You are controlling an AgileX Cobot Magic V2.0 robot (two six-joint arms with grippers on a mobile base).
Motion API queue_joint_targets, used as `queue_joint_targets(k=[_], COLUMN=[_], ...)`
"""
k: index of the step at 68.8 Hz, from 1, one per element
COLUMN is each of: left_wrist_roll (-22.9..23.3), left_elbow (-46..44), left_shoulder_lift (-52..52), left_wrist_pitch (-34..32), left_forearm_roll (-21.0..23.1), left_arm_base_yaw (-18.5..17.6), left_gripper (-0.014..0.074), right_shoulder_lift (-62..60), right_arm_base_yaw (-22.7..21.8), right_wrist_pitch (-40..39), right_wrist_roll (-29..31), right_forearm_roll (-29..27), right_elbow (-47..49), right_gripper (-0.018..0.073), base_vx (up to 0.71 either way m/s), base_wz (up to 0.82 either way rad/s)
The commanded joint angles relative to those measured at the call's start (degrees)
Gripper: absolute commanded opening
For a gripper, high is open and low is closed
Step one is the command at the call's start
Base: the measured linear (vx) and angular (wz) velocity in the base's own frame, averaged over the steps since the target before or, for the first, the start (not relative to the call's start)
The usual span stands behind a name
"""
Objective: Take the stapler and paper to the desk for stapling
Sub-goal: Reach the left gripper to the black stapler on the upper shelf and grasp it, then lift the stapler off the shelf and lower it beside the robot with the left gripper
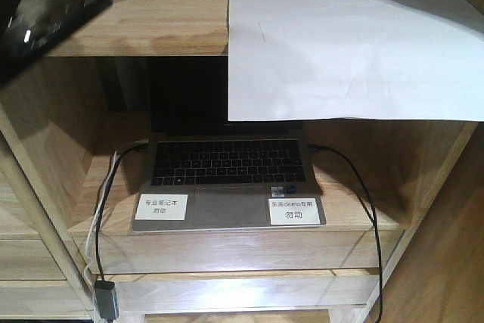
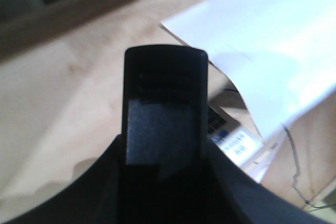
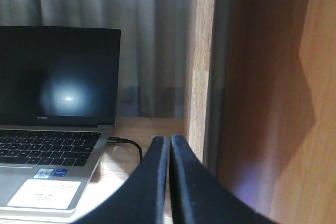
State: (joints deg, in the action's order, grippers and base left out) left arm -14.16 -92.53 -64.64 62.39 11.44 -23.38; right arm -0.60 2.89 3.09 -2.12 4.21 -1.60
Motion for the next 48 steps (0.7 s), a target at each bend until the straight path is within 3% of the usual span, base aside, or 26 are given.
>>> queue_joint_targets(k=[1, 29, 48], left_wrist_roll=[-0.1, 0.0, 0.0], left_elbow=[6.6, 36.7, 56.0], left_shoulder_lift=[6.2, 25.7, 37.8], left_wrist_pitch=[-10.1, -18.9, -29.2], left_forearm_roll=[1.9, 2.0, 2.0], left_arm_base_yaw=[-0.1, -0.1, -0.1], left_gripper=[-0.0007, -0.0007, -0.0007], right_shoulder_lift=[-0.9, -0.9, -0.9], right_arm_base_yaw=[0.0, 0.0, 0.0], right_wrist_pitch=[-4.0, -4.0, -4.0], right_wrist_roll=[0.6, 0.6, 0.6], right_forearm_roll=[0.2, 0.2, 0.2], right_elbow=[-0.2, -0.2, -0.2], right_gripper=[-0.0009, -0.0009, -0.0009], base_vx=[0.0, 0.0, 0.0], base_wz=[0.0, 0.0, 0.0])
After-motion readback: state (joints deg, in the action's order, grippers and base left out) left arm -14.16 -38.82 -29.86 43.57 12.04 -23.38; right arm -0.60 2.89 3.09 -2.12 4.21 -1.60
